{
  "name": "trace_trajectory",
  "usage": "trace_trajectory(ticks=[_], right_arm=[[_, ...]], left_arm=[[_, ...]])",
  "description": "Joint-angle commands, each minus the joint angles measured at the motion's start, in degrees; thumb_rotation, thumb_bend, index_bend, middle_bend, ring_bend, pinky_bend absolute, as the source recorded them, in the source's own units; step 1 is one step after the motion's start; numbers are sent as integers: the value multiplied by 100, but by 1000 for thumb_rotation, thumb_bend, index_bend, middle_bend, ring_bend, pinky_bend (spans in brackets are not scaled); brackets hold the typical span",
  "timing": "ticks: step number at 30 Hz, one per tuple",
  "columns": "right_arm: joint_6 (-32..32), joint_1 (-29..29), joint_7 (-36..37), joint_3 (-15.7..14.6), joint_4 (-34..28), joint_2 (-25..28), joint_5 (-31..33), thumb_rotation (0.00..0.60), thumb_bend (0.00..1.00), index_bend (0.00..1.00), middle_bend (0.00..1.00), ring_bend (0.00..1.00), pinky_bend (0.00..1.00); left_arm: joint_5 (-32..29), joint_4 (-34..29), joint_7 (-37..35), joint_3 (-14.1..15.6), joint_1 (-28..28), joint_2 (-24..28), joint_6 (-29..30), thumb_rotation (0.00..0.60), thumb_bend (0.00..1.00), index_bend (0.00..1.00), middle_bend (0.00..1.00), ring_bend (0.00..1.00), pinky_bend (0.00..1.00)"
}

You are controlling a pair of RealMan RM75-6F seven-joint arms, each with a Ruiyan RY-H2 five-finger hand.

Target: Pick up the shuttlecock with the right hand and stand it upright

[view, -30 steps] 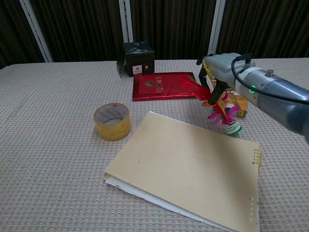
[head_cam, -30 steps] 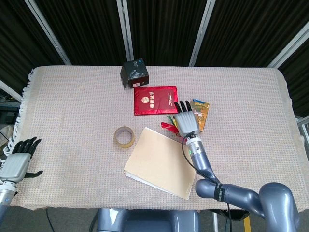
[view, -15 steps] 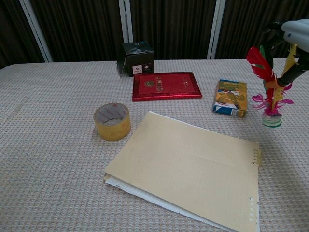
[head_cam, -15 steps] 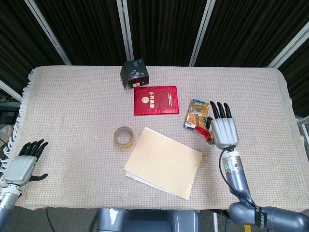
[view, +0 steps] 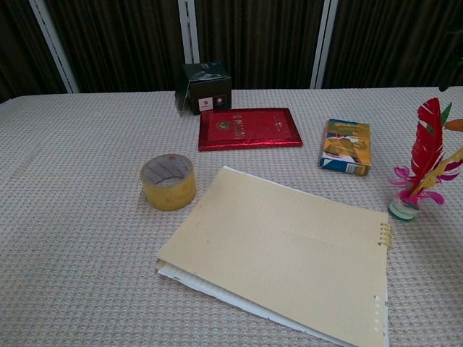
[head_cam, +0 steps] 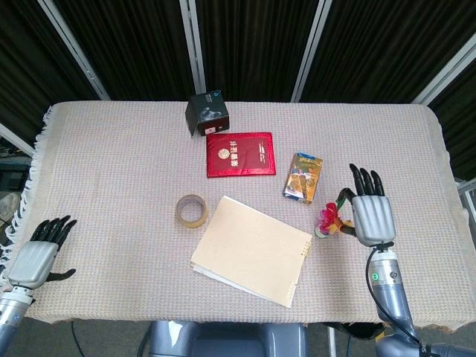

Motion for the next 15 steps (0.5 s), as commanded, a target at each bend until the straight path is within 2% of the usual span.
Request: trace_trajectory(ticks=[1,5,7,11,13,15], right_arm=[[242,-181,37,-70,-189,155,-207,600,124,312,0,0,0],[624,-460,-57,-200,-644,503,-527,600,86,101,0,0,0],[798,-626,-202,-331,-915,739,-668,600,71,41,0,0,0],[1183,-1090,-303,-744,-1293,1249,-1078,600,68,12,0,0,0],[1401,-1360,-135,-935,-1244,1431,-1301,600,68,12,0,0,0],[1592,-1625,105,-1121,-945,1519,-1513,600,68,11,0,0,0]], left_arm=[[11,-3,-26,2,0,10,14,600,38,0,0,0,0],[32,-21,-82,-6,6,41,68,600,39,0,0,0,0],[31,-25,-105,-17,13,55,98,600,39,0,0,0,0],[44,-38,-150,-45,42,82,212,600,38,0,0,0,0],[58,-60,-139,-64,73,94,315,600,39,0,0,0,0],[111,-118,-113,-74,119,110,472,600,37,0,0,0,0]])
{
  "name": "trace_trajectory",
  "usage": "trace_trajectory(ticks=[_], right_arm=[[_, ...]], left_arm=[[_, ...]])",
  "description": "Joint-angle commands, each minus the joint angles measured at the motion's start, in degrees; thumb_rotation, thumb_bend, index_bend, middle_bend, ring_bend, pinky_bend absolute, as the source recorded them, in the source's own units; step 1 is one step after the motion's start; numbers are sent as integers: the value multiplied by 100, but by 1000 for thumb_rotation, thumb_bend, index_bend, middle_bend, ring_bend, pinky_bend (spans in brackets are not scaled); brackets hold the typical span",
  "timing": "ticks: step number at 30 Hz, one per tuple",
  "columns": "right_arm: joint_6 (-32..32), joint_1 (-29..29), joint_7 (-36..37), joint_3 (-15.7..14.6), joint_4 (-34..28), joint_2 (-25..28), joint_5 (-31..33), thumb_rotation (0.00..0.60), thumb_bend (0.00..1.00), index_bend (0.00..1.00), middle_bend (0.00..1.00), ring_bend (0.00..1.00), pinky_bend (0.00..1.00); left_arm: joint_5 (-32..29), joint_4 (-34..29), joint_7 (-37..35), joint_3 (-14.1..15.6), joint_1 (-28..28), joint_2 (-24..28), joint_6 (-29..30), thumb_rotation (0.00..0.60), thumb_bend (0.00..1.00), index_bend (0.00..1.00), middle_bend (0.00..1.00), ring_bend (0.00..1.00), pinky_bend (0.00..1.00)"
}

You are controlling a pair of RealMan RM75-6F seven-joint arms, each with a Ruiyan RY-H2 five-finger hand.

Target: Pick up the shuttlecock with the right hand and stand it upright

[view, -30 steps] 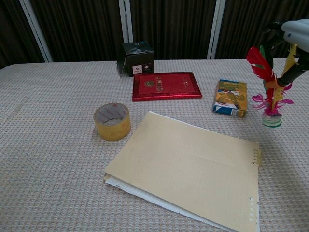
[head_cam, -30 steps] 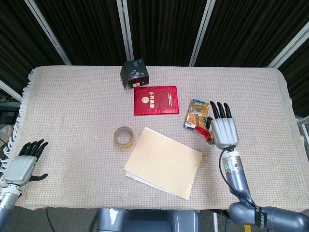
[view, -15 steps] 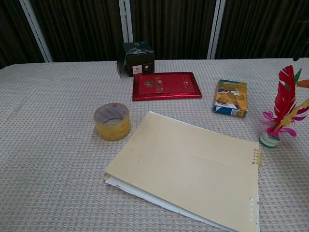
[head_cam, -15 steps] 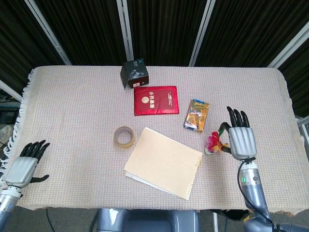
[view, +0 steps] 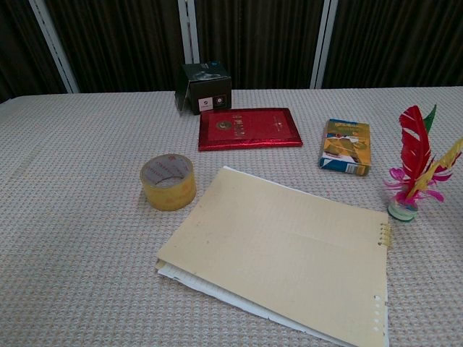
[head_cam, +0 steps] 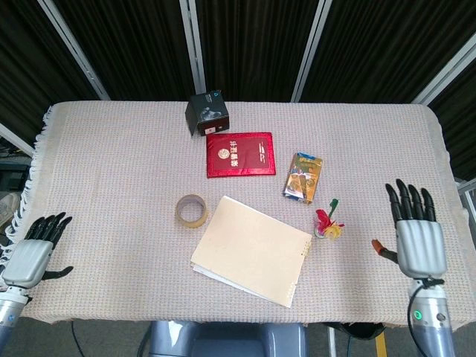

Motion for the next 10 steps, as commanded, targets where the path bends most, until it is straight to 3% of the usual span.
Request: trace_trajectory(ticks=[1,6,10], right_arm=[[387,-514,400,-400,395,211,-405,600,68,11,0,0,0],[634,-1009,1201,-575,1504,-93,-490,600,69,20,0,0,0],[307,-1134,1971,-583,2089,-259,-305,600,71,29,0,0,0]], left_arm=[[96,-94,37,-11,76,31,235,600,37,0,0,0,0],[445,-215,23,87,190,64,667,600,38,0,0,0,0],[675,-259,90,161,287,84,965,600,38,0,0,0,0]])
